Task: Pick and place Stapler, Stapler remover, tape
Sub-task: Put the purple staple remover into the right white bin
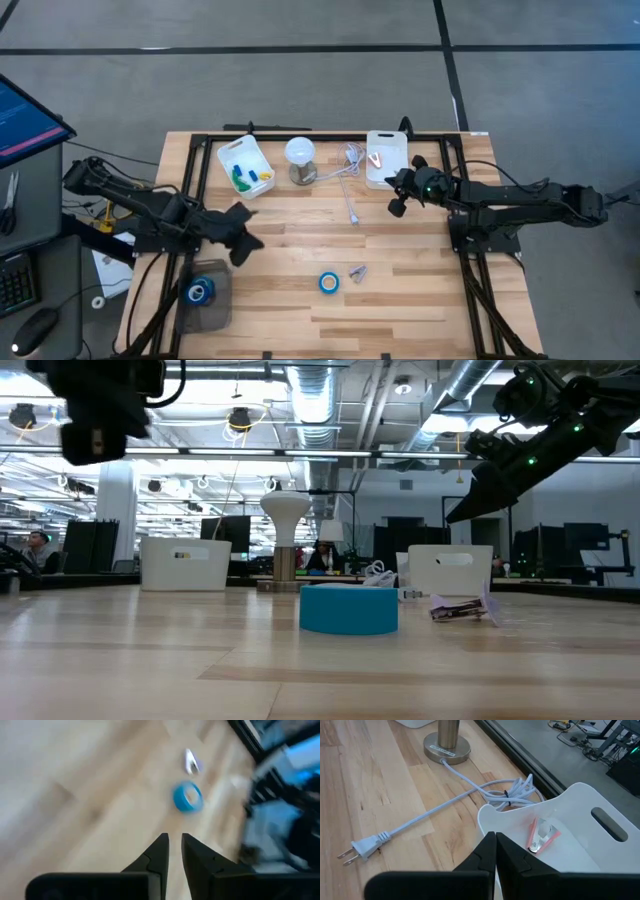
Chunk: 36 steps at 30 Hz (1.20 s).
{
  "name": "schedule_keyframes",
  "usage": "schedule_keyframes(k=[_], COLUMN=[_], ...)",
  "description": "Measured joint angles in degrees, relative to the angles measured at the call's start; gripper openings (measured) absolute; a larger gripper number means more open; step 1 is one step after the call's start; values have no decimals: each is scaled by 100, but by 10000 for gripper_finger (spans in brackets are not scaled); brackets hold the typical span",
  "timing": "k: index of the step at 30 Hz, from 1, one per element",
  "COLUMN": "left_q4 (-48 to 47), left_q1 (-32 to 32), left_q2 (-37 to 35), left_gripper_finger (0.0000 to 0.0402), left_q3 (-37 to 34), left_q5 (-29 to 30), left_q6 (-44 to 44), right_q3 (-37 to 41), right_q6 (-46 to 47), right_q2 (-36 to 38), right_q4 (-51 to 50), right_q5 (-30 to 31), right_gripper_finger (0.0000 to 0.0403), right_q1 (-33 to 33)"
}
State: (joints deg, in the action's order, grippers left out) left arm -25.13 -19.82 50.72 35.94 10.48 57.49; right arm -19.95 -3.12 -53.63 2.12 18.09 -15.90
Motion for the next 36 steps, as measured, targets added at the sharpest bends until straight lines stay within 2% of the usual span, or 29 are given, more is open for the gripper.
schedule_keyframes(k=[2,5,9,12,18,23,26,31,36], left_q4=[41,481,1606,2210,2233,2273,2280,2272,2254], left_q1=[74,184,299,535,977,1167,1219,1178,1139], left_q2=[1,145,747,1420,2823,3693,3950,3931,3893], left_gripper_finger=[44,35,7,3,3,2,2,2,2], left_q3=[-4,-10,-11,50,490,1158,1537,1742,1738], left_q5=[540,1012,1430,1135,356,97,-110,-199,-212], left_q6=[-174,-242,-1242,-1751,-1886,-2726,-3459,-4462,-4626], right_q3=[-2,1,1,-2,1,0,-1,-2,-2], right_q6=[-2,-2,-1,3,3,1,5,7,16], right_q2=[0,0,0,0,0,0,0,0,0], right_q4=[-1,2,2,-1,-3,-9,-37,-105,-133], right_q5=[0,0,0,0,2,2,2,2,-2], right_gripper_finger=[0,0,0,0,0,0,0,0,0], right_q1=[0,0,0,0,0,0,1,0,0])
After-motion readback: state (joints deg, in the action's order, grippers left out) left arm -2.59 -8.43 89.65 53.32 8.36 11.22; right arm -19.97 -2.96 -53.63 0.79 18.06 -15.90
